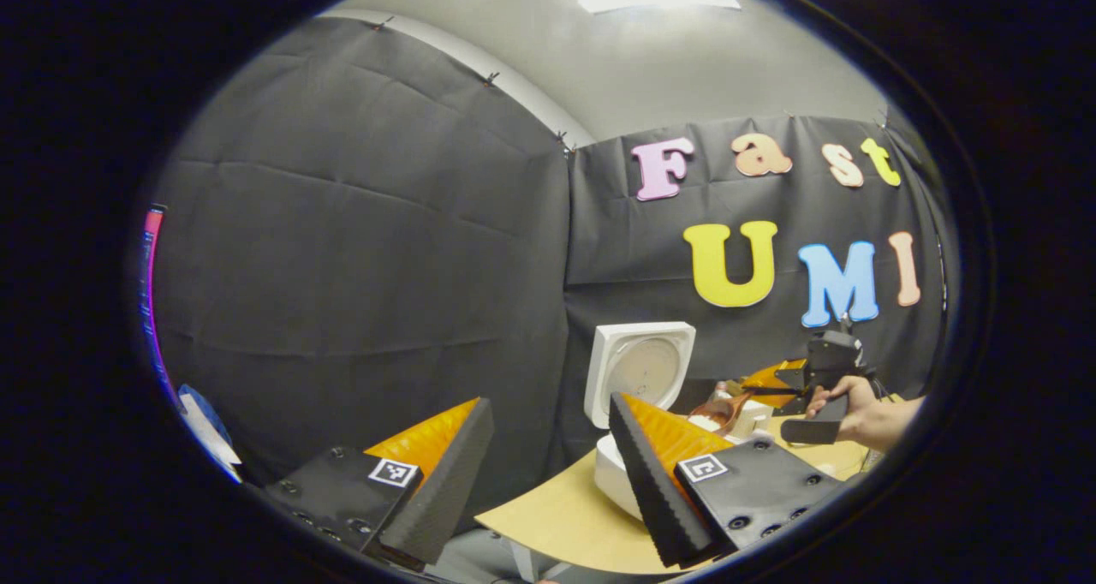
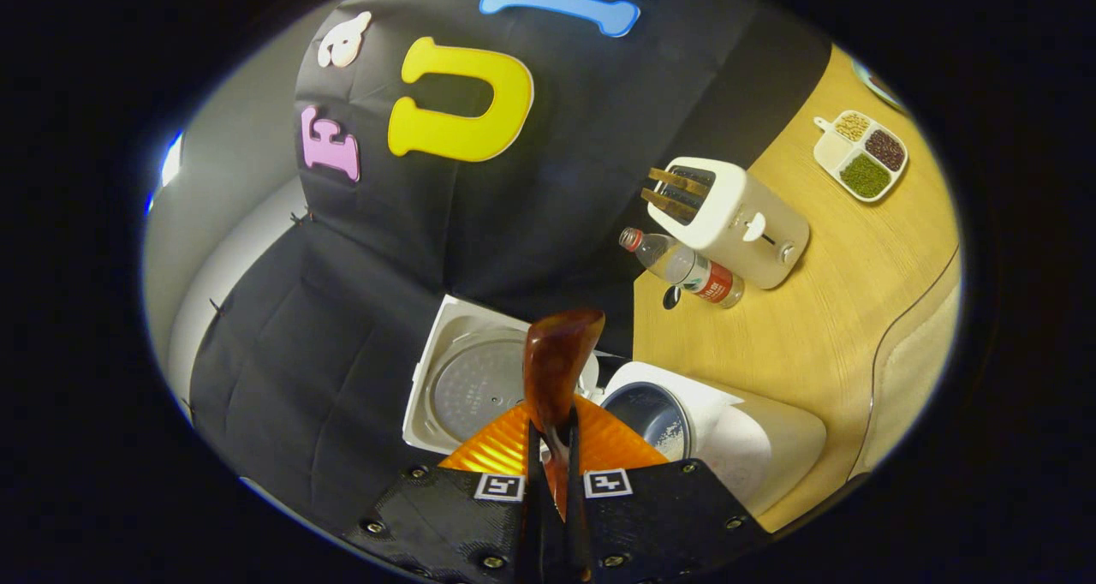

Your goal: Close the left gripper, press the button to open the rice cooker; take a wooden spoon from the chopstick holder with the right hand, scoop a spoonful of rice and pour it into the rice cooker, then put the wooden spoon back into the chopstick holder.

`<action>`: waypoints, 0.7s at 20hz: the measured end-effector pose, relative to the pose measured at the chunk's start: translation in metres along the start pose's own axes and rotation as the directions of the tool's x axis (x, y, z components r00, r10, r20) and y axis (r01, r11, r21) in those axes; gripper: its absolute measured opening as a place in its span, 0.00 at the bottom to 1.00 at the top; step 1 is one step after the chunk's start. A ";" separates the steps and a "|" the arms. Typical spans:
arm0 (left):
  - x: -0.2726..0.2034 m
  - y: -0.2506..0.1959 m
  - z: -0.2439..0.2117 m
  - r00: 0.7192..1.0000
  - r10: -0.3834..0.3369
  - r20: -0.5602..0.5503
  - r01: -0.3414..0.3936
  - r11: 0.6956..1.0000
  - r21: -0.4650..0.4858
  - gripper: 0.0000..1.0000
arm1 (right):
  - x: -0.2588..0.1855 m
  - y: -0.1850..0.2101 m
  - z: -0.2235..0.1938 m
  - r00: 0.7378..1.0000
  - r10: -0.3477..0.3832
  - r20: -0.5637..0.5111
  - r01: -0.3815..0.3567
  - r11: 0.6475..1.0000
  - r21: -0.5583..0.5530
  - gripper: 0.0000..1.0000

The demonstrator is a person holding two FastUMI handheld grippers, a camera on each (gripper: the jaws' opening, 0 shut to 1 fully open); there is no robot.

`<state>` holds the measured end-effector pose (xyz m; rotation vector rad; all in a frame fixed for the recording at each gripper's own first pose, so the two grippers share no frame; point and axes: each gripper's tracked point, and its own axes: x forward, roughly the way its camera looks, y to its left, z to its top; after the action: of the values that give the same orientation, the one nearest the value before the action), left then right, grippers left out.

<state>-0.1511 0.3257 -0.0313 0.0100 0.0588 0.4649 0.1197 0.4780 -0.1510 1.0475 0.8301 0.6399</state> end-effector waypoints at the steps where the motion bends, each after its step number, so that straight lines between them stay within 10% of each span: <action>1: -0.002 0.002 -0.002 1.000 0.011 -0.005 -0.011 1.000 0.005 0.95 | 0.008 0.001 -0.003 1.000 -0.005 -0.005 0.005 1.000 -0.028 0.11; 8: -0.015 0.012 0.001 0.998 0.054 -0.015 -0.053 0.998 0.037 0.95 | 0.038 0.004 -0.028 0.996 -0.059 -0.061 0.042 0.967 -0.250 0.11; 14: -0.019 0.011 -0.001 0.999 0.051 -0.011 -0.050 0.998 0.027 0.95 | 0.040 0.000 -0.049 0.990 -0.118 -0.075 0.061 0.847 -0.529 0.11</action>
<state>-0.1729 0.3270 -0.0313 0.0347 0.0762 0.5146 0.1002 0.5333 -0.1744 0.4739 0.7292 0.7917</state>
